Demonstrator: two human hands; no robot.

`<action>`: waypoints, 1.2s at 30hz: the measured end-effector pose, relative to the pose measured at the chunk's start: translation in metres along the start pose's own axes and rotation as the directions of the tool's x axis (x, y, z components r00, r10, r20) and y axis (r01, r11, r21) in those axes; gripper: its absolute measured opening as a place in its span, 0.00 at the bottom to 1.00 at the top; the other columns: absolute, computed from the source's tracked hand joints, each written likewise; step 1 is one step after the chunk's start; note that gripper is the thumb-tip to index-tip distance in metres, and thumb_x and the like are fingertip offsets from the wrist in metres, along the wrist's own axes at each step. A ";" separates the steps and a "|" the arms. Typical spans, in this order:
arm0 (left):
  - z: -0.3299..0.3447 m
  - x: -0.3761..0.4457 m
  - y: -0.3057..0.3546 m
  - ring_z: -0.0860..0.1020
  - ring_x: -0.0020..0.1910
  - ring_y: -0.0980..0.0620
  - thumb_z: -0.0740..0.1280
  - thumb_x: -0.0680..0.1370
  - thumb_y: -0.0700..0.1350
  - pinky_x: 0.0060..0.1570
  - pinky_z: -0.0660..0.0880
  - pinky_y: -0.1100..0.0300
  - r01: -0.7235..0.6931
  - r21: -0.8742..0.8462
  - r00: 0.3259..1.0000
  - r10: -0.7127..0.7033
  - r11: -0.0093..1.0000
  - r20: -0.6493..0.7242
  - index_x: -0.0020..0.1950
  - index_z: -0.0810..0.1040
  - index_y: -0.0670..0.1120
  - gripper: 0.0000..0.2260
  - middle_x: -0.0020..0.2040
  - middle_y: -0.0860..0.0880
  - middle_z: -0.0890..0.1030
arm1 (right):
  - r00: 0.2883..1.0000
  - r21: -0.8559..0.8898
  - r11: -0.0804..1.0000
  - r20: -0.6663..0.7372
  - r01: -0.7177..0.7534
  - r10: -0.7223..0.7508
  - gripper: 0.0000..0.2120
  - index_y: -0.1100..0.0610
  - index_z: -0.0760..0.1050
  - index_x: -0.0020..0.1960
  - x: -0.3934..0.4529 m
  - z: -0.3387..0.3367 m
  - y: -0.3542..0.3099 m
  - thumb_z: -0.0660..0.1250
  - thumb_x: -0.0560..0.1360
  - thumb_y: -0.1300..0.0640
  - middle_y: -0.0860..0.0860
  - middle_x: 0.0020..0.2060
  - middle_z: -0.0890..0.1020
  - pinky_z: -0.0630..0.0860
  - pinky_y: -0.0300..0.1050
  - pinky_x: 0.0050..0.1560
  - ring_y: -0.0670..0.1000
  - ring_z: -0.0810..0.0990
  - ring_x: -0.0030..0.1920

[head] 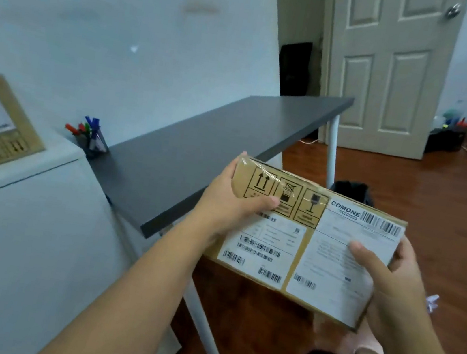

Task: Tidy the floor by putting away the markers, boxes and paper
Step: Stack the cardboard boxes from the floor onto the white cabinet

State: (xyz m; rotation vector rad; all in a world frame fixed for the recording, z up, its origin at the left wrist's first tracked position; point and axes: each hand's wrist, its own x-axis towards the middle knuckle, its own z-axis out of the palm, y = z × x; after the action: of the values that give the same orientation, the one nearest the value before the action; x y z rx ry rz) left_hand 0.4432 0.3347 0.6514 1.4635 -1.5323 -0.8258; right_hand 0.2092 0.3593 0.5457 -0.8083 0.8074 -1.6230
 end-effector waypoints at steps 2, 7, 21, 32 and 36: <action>-0.006 0.000 0.016 0.82 0.54 0.56 0.81 0.62 0.53 0.57 0.78 0.50 -0.054 -0.028 0.998 0.055 0.998 0.029 0.77 0.57 0.63 0.49 0.59 0.56 0.80 | 0.997 -0.050 0.997 -0.046 0.056 -0.058 0.34 0.51 0.70 0.66 -0.011 0.010 -0.021 0.75 0.62 0.56 0.49 0.55 0.84 0.83 0.56 0.48 0.54 0.84 0.54; -0.041 -0.006 0.060 0.81 0.57 0.56 0.80 0.61 0.57 0.56 0.79 0.54 -0.232 -0.078 0.973 0.232 0.970 -0.014 0.75 0.61 0.65 0.47 0.61 0.55 0.80 | 0.964 -0.009 0.965 -0.046 0.262 -0.263 0.38 0.49 0.66 0.70 -0.032 0.055 -0.063 0.74 0.62 0.57 0.48 0.57 0.83 0.83 0.56 0.47 0.52 0.83 0.56; -0.273 -0.132 0.124 0.79 0.61 0.57 0.81 0.62 0.57 0.51 0.80 0.60 -0.492 0.235 0.665 0.536 0.838 -0.520 0.77 0.62 0.58 0.47 0.65 0.55 0.78 | 0.750 0.215 0.868 0.437 0.448 -0.496 0.36 0.53 0.60 0.73 -0.057 0.299 -0.083 0.75 0.71 0.56 0.50 0.63 0.78 0.82 0.51 0.53 0.50 0.79 0.63; -0.435 -0.319 0.117 0.78 0.65 0.53 0.81 0.64 0.46 0.55 0.79 0.57 -0.338 0.503 0.314 0.599 0.796 -0.737 0.77 0.60 0.54 0.47 0.68 0.48 0.76 | 0.423 0.411 0.880 0.771 0.238 -0.475 0.39 0.55 0.54 0.76 -0.169 0.526 -0.058 0.73 0.73 0.58 0.51 0.66 0.74 0.81 0.49 0.56 0.48 0.76 0.64; -0.483 -0.385 0.111 0.79 0.63 0.50 0.82 0.62 0.43 0.51 0.81 0.54 -0.255 0.531 0.248 0.585 0.808 -0.772 0.73 0.63 0.60 0.46 0.66 0.50 0.78 | 0.260 0.428 0.889 0.851 0.162 -0.457 0.41 0.54 0.51 0.77 -0.221 0.602 -0.062 0.73 0.73 0.58 0.52 0.68 0.73 0.80 0.47 0.57 0.47 0.77 0.63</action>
State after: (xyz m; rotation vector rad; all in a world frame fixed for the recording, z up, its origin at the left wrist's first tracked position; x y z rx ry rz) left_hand 0.8151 0.7696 0.9083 1.2014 -1.0181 0.6126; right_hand 0.7203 0.5305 0.8989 -1.5696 -0.4831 -1.1725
